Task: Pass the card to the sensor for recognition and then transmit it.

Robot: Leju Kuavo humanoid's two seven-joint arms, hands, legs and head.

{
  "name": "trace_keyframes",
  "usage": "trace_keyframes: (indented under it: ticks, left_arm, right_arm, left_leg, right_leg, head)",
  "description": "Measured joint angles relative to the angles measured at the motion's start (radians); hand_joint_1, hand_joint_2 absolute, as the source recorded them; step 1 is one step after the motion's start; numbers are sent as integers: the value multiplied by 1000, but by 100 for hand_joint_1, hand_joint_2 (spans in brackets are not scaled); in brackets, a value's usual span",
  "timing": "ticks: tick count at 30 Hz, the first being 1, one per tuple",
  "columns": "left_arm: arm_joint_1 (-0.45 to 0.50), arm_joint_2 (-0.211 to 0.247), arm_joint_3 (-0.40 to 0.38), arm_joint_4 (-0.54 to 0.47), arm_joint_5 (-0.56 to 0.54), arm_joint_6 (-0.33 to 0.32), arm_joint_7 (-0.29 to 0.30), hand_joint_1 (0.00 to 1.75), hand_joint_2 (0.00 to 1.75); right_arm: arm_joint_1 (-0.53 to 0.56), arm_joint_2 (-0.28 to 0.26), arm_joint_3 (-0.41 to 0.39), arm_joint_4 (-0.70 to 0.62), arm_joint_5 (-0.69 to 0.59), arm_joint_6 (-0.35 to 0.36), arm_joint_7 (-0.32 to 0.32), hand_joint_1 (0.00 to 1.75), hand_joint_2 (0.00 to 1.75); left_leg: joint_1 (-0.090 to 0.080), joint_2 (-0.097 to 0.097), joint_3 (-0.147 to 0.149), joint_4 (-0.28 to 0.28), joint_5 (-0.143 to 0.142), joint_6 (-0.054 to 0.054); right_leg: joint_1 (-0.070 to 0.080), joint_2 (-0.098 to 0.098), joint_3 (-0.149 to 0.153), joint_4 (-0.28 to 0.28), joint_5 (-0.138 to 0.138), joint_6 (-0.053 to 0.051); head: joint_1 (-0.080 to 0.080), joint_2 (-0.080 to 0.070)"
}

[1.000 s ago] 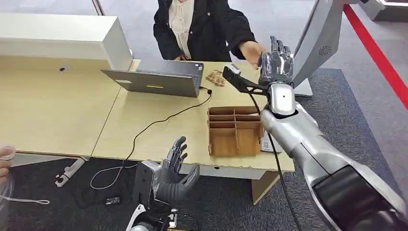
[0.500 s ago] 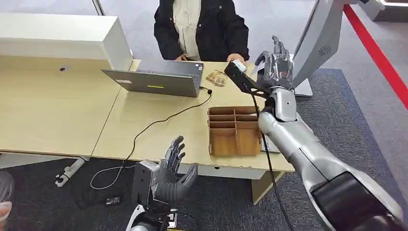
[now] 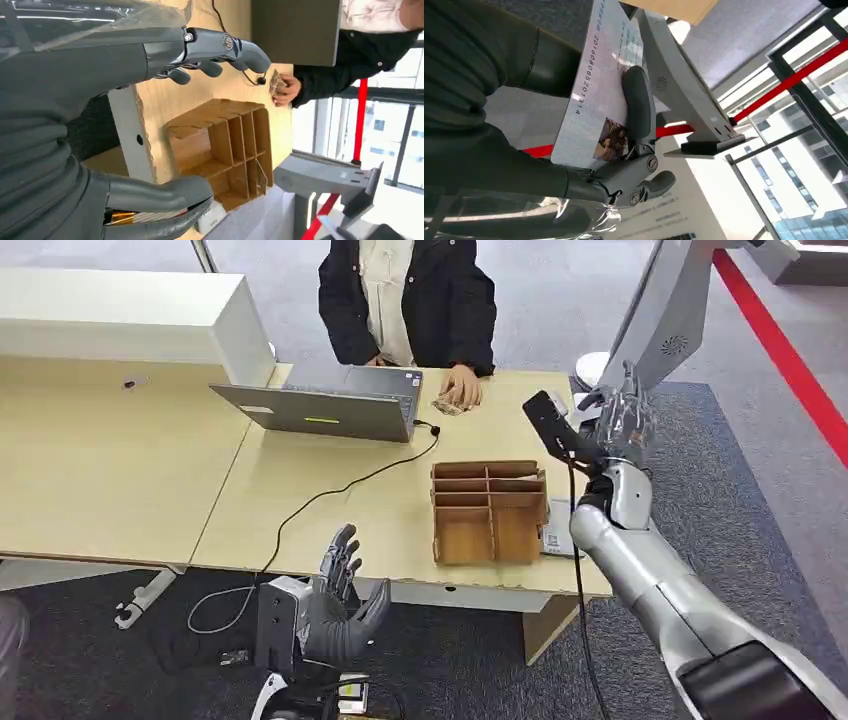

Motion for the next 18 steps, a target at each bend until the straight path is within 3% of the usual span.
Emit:
trace_keyframes:
  ticks: [7, 18]
  left_arm:
    - [1, 29, 0, -23, -3, -5, 32, 0, 175]
    - [1, 43, 0, -44, -13, 8, 48, 0, 175]
  right_arm:
    - [47, -34, -45, -43, 0, 0, 0, 175, 175]
    - [74, -37, -60, -54, -3, 11, -16, 175, 175]
  left_leg:
    - [0, 0, 0, 0, 0, 0]
    - [0, 0, 0, 0, 0, 0]
  right_leg:
    - [0, 0, 0, 0, 0, 0]
    - [0, 0, 0, 0, 0, 0]
  head:
    - [0, 0]
    - [0, 0]
